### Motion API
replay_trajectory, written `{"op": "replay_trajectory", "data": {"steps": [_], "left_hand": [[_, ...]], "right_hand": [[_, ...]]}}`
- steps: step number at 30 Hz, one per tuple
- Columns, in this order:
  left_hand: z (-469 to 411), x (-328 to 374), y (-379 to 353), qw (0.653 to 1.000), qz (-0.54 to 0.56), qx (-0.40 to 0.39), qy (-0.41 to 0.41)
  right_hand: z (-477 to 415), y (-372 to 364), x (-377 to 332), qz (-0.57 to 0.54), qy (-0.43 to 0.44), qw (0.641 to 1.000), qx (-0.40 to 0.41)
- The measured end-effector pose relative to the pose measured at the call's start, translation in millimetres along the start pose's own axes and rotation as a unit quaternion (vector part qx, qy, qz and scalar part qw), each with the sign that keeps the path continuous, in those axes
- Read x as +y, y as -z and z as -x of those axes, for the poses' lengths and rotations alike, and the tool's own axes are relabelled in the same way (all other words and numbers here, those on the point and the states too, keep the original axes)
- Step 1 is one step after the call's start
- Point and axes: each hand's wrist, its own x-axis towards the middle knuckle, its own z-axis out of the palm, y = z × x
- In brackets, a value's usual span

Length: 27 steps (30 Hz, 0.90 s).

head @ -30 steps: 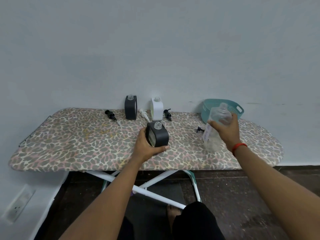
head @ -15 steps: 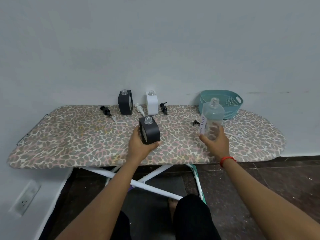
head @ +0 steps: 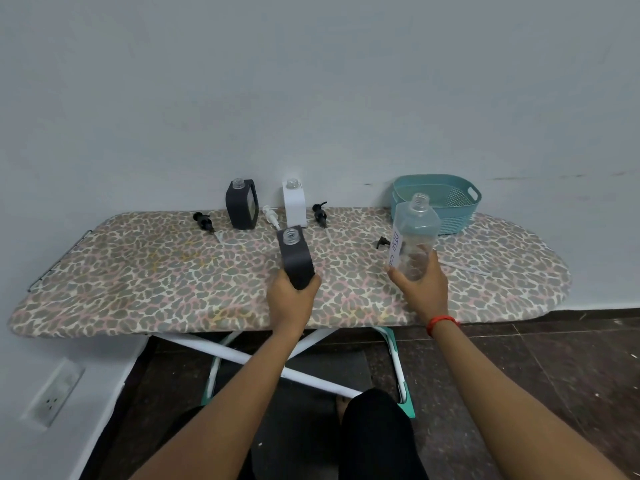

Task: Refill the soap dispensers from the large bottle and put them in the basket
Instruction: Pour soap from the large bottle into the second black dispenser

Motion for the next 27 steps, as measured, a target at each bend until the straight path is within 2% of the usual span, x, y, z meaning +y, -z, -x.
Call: {"op": "replay_trajectory", "data": {"steps": [7, 12, 18, 27], "left_hand": [[-33, 40, -69, 0.997, 0.001, -0.073, -0.039], [-69, 48, -116, 0.994, -0.021, -0.1, -0.026], [-121, 49, -148, 0.996, -0.049, -0.076, -0.006], [-165, 48, -158, 0.989, -0.105, -0.106, -0.012]], "right_hand": [[-6, -4, 12, -0.015, 0.018, 1.0, 0.007], [-10, -5, 19, 0.011, 0.047, 0.999, 0.022], [-13, -4, 27, 0.003, 0.041, 0.999, 0.016], [-12, -8, 28, -0.012, 0.018, 0.999, 0.028]]}}
